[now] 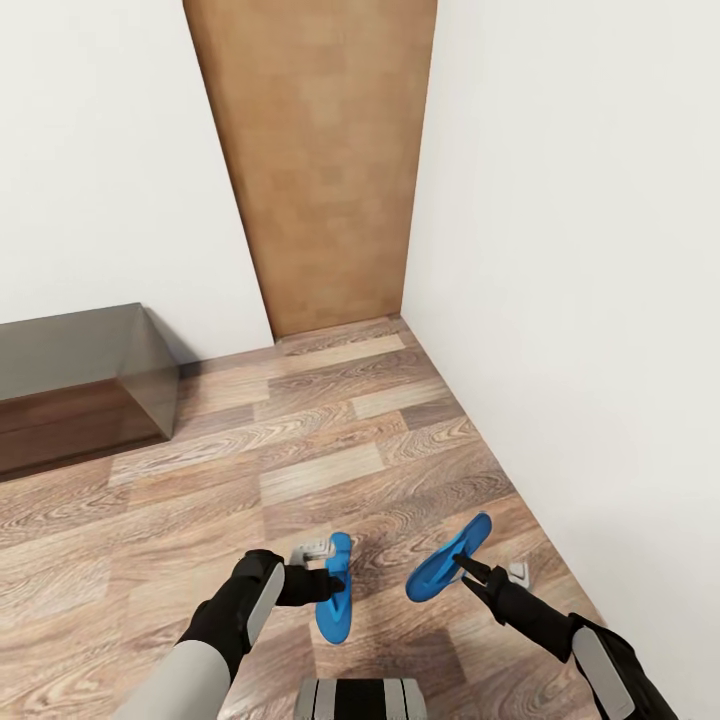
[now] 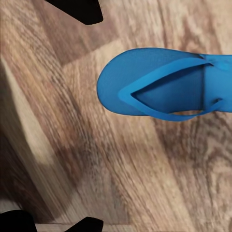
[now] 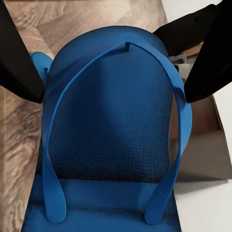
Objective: In the bedroom, move the book from the bed onto either nightstand, and place the two sandals side by side next to the bed.
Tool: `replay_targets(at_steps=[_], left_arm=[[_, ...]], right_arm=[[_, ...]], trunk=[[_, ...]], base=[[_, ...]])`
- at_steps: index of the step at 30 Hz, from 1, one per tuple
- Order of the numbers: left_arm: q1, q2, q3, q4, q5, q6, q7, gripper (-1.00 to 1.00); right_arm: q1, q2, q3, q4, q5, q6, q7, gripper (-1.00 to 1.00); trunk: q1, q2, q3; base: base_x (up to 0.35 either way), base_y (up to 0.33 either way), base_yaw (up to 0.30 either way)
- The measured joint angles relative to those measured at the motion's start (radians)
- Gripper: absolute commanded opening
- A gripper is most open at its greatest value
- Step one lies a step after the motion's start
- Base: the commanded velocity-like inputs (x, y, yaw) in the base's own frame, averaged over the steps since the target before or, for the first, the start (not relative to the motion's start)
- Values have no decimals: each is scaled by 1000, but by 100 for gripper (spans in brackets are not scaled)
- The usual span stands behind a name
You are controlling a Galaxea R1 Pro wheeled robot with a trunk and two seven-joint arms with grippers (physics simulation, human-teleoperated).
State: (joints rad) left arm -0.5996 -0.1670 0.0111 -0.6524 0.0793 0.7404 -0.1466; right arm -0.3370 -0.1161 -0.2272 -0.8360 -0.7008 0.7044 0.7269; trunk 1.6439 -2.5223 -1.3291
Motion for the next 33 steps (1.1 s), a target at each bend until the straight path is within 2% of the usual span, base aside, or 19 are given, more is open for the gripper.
replay_targets(at_steps=[7,24,33], left_arm=[[0,-1,-1,0,0,-1,0,100],[0,0,0,0,0,-1,0,100],[0,-1,-1,0,0,-1,-1,100]], right_arm=[[0,1,0,-1,0,-1,2,-100],[0,1,2,-1,-2,0,7,-100],[0,1,2,-1,0,-1,5,-100]], trunk=[[3,-2,-27],[3,-2,-27],[7,-4,-62]], base=[[0,0,0],[0,0,0],[0,0,0]])
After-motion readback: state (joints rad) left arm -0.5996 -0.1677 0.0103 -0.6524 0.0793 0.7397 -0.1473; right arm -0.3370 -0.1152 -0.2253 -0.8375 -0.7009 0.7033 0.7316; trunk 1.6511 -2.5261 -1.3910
